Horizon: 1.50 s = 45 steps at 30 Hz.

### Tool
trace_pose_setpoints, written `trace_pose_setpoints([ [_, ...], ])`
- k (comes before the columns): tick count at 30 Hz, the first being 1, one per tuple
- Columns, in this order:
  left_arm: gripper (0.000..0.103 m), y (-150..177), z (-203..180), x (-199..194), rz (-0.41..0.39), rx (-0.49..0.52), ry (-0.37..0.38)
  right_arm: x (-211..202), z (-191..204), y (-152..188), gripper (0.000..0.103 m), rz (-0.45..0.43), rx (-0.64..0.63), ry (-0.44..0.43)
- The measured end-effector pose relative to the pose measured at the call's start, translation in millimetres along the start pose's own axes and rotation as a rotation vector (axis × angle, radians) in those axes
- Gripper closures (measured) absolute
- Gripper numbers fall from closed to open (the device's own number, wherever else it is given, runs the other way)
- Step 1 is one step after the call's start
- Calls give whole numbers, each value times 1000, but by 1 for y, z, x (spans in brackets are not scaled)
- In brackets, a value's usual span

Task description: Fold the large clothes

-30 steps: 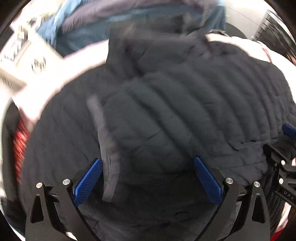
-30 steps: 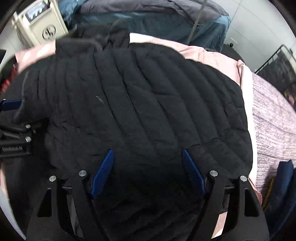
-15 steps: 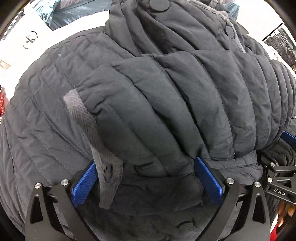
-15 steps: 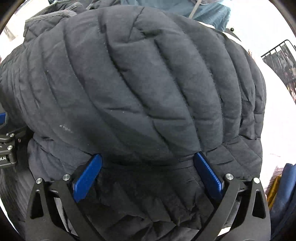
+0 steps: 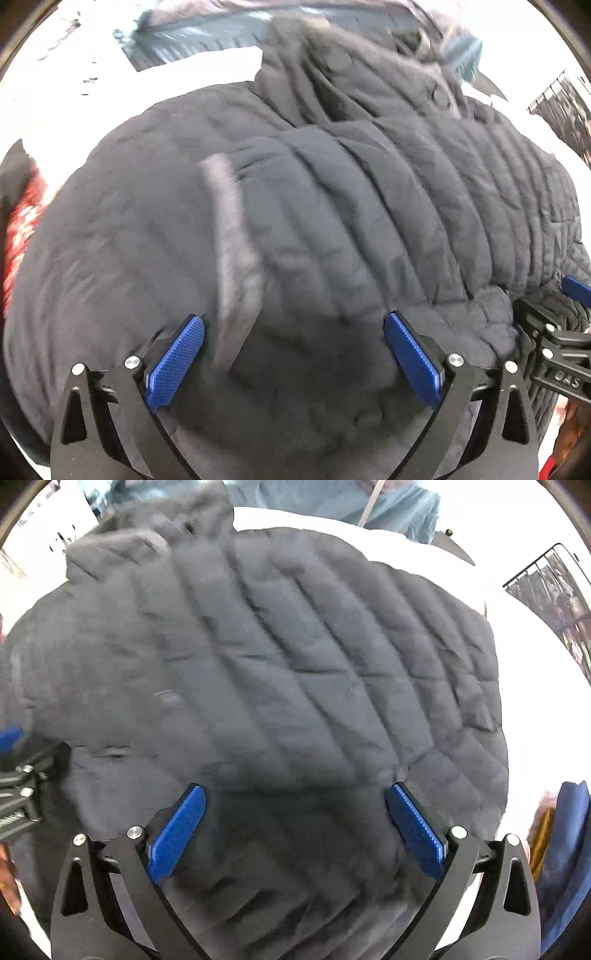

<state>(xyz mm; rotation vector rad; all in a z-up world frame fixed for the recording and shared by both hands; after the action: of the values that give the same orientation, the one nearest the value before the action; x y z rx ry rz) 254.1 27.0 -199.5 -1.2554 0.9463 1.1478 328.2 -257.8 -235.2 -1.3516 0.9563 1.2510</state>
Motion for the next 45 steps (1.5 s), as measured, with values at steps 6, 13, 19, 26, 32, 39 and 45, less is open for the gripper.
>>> trace_pose_setpoints([
  [6,6,59,33,-37,-42,-55,26,-33,43,52,5,-23,-99,-71],
  [13,6,135,99,-51,-30,-184,-21,-36,90,128,5,58,-233,-135],
  [19,7,198,178,-49,17,-425,-90,-35,107,156,5,111,-285,-123],
  [26,6,224,276,-89,-108,-687,-185,-59,155,160,5,77,-324,-107],
  [32,6,175,271,-107,-177,-542,-244,-73,177,156,5,79,-331,-93],
  [39,42,133,276,-78,-124,-484,-304,-71,152,166,5,70,-298,-71],
  [45,90,150,329,-128,-212,-598,-285,-73,120,163,5,68,-237,-58],
])
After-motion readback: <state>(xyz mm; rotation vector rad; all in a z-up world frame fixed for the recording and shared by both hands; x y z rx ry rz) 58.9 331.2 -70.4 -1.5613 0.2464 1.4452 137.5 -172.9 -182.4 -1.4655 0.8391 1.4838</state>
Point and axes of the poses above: each gripper's, at about its wrist camera, not at the fingertips, and x roughly the way its jaws point, z to its left, y to its underside, the point moved 4 cm from there along x, roughly the way its jaws point, and after that the axes turned 6 degrees about -y, right-handed, at the moved point
